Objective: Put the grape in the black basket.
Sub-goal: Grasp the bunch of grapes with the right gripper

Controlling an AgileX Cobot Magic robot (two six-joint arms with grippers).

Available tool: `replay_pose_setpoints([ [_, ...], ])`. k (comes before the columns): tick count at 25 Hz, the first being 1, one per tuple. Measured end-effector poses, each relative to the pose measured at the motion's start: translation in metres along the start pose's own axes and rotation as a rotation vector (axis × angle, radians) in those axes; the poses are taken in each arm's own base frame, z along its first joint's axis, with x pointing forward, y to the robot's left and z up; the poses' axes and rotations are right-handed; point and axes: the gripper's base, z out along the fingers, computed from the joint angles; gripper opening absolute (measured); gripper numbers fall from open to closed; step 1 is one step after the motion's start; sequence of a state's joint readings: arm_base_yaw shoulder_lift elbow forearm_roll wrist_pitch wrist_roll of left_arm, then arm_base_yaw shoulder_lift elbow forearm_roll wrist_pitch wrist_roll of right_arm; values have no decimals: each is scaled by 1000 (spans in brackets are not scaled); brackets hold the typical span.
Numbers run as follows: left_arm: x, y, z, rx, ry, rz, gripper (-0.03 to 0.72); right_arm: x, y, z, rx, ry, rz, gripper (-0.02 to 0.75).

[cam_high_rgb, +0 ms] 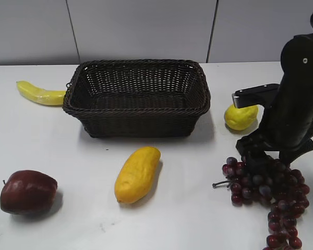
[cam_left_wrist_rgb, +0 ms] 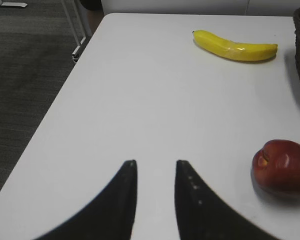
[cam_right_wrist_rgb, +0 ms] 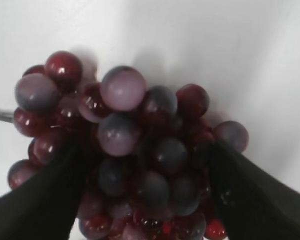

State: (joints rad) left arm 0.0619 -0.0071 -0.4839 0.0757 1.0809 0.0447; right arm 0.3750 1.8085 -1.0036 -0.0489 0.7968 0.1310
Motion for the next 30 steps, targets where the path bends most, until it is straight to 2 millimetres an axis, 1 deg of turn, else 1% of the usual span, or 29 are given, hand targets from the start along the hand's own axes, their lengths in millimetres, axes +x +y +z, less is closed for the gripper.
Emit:
replay_pose_setpoints([
  [6, 0, 0, 0, 0, 0, 0, 238, -3, -1, 10, 19, 21, -19, 485],
  [7, 0, 0, 0, 0, 0, 0, 238, -3, -1, 10, 20, 22, -16, 456],
  [9, 0, 0, 0, 0, 0, 0, 238, -3, -1, 10, 19, 19, -17, 372],
  [11, 0, 0, 0, 0, 0, 0, 238, -4, 0, 10, 18, 10, -19, 244],
  [12, 0, 0, 0, 0, 0, 0, 238, -4, 0, 10, 18, 8, -19, 215],
  [16, 0, 0, 0, 0, 0, 0, 237, -4, 0, 9, 18, 7, -20, 183],
  [18, 0, 0, 0, 0, 0, 0, 237, -2, -1, 4, 21, 7, -21, 173],
  [20, 0, 0, 0, 0, 0, 0, 237, 1, -2, -5, 26, 6, -23, 169],
  [22, 0, 0, 0, 0, 0, 0, 237, 5, -3, -16, 29, -3, -23, 134],
  [24, 0, 0, 0, 0, 0, 0, 237, 9, -4, -33, 28, -29, -25, 113],
  [30, 0, 0, 0, 0, 0, 0, 237, 21, -8, -81, 32, -86, -55, 102],
])
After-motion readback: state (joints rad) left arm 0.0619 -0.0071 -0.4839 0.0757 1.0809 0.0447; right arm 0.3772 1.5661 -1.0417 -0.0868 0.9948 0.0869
